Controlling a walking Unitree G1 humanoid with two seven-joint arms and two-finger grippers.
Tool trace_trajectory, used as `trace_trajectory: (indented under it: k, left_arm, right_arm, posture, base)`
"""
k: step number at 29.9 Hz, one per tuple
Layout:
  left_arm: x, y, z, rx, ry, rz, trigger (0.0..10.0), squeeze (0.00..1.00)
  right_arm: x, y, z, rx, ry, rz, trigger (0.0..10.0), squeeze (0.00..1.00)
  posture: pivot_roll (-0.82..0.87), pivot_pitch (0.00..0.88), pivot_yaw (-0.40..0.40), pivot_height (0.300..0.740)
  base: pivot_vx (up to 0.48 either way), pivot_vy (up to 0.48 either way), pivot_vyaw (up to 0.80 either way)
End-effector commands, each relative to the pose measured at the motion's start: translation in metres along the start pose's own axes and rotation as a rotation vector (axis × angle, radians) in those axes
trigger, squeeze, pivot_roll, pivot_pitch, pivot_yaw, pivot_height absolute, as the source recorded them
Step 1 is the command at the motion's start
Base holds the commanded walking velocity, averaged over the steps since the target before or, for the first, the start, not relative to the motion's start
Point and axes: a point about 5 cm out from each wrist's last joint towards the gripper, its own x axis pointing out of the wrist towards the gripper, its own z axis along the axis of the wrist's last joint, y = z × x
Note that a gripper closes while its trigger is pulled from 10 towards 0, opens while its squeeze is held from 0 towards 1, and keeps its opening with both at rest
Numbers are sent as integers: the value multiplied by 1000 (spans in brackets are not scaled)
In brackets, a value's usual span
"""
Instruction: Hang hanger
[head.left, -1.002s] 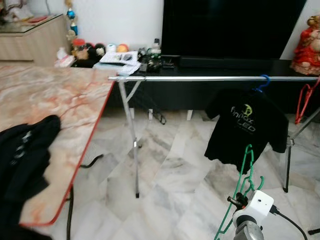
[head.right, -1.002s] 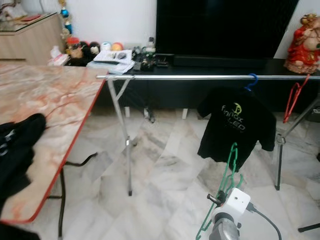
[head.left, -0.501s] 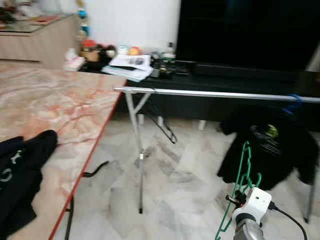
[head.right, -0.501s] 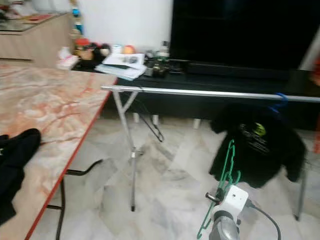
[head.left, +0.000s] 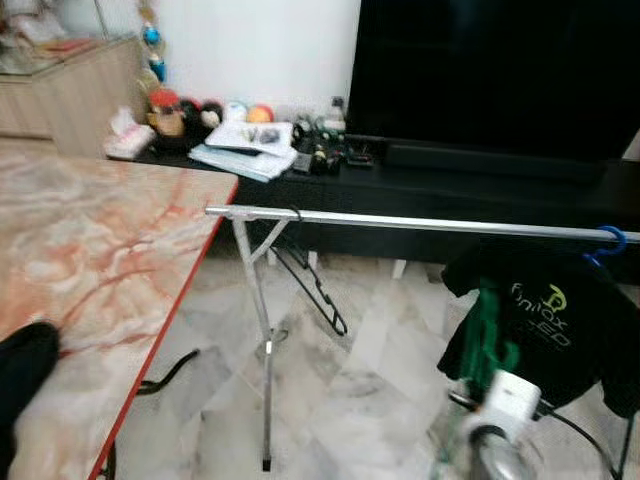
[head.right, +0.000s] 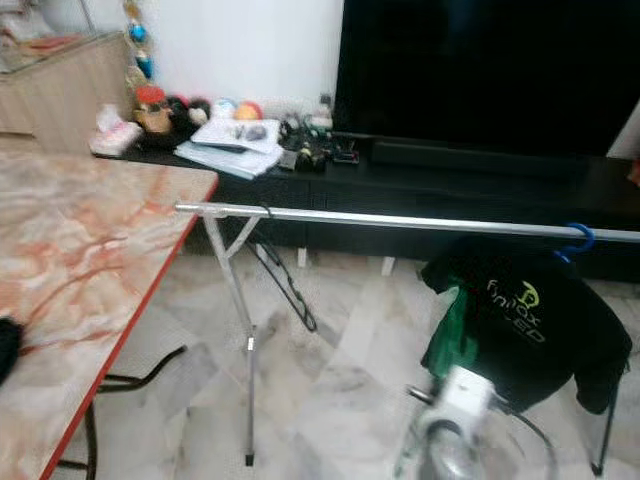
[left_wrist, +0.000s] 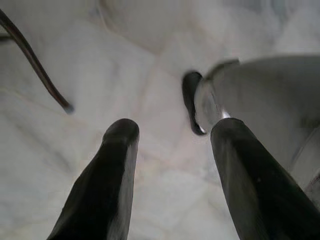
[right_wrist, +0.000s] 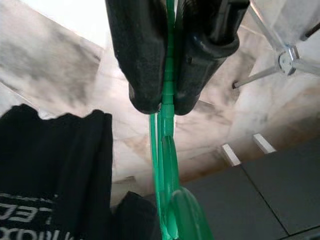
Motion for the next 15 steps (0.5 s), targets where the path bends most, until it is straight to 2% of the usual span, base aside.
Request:
trace_trajectory:
  k: [1, 6, 15]
  left_arm:
    - [0, -5, -5, -1, 16, -9, 10000, 0]
    - [0, -5, -4, 1, 15, -7, 10000, 0]
    - [0, -5, -4, 13, 12, -1, 10000, 0]
  right_arm:
    - [0, -13, 1, -43, 9, -30, 10000, 0]
    - [2, -9, 6, -60, -5, -18, 10000, 0]
    - [11, 0, 23, -107, -28, -7, 10000, 0]
  posture:
    - [142, 37, -16, 740]
    - [140, 40, -16, 740]
    - [141, 38, -14, 740]
  base:
    - [368, 0, 0]
    - [359, 0, 0]
    - [0, 0, 0]
